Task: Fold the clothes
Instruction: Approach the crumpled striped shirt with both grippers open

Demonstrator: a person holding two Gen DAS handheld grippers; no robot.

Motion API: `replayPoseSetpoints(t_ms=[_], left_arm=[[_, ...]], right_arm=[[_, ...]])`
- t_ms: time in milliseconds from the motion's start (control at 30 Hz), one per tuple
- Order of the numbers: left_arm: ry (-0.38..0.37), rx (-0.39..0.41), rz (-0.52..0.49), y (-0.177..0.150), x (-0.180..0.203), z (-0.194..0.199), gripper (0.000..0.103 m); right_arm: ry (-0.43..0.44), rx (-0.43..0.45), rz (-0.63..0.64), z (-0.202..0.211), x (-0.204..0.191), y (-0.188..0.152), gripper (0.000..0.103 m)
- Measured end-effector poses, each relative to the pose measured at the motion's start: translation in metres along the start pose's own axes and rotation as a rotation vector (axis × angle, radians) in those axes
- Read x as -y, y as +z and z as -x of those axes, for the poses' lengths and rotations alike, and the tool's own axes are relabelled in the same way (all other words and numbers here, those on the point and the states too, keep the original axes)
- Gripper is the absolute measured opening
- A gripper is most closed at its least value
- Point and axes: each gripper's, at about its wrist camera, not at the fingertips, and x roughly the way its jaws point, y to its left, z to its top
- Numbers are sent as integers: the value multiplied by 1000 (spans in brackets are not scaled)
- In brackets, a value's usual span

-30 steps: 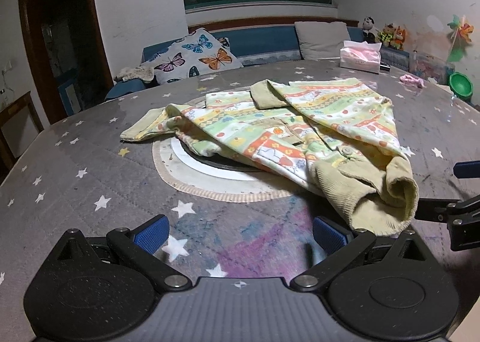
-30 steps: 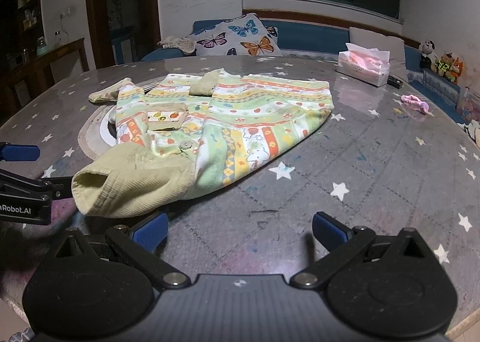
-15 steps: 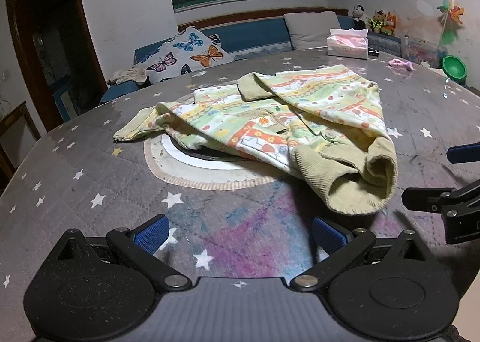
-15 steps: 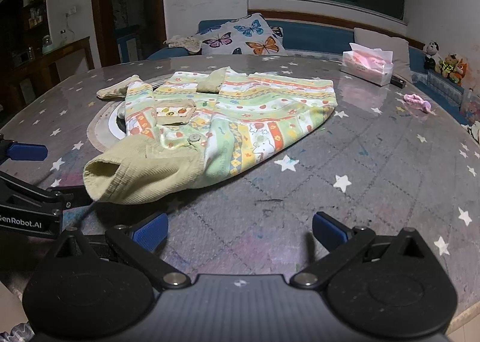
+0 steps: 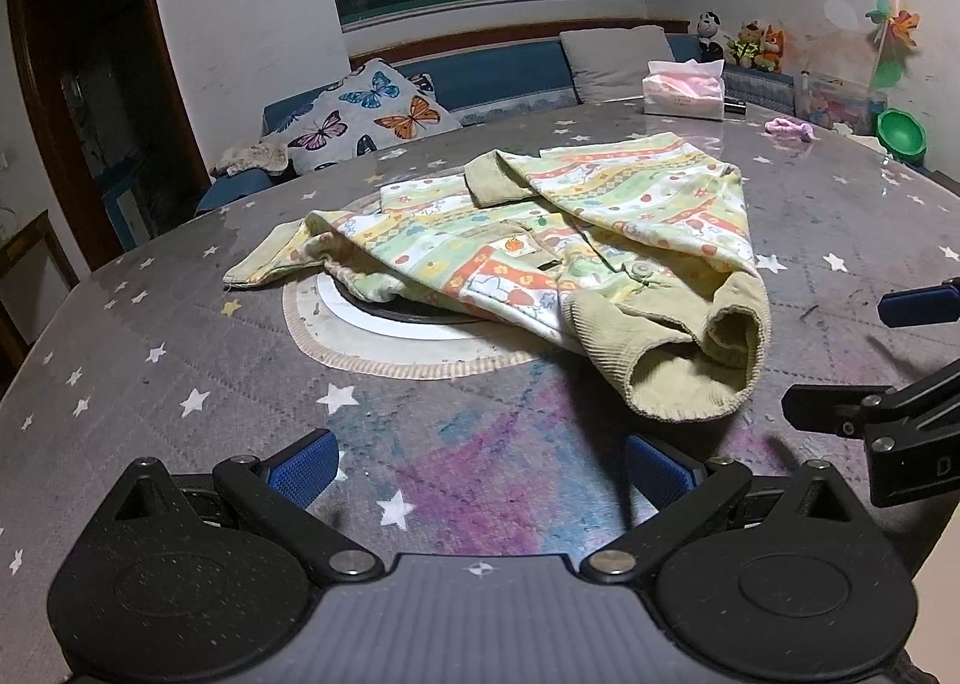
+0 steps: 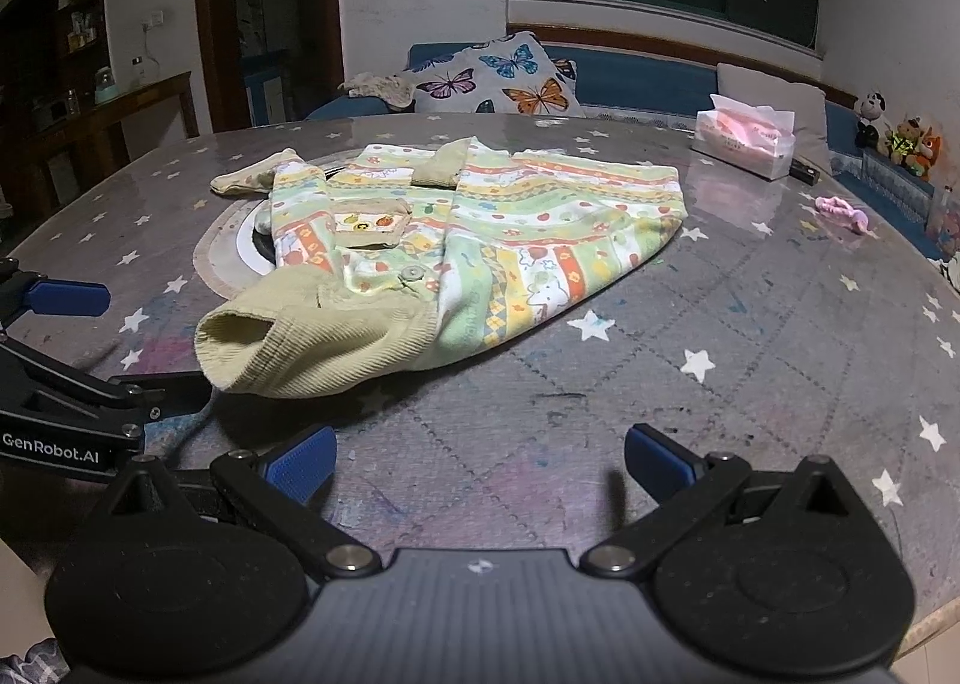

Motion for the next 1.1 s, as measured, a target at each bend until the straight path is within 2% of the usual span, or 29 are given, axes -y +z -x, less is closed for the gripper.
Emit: replayPoseSetpoints(t_ms=[667,1100], left_arm=[[2,19,-4,8,-3,2,103],[1,62,25,27,-19,8,103]], right_arm=[[-1,9,14,-1,-1,9,103],[11,58,44,-1,3,44,102]])
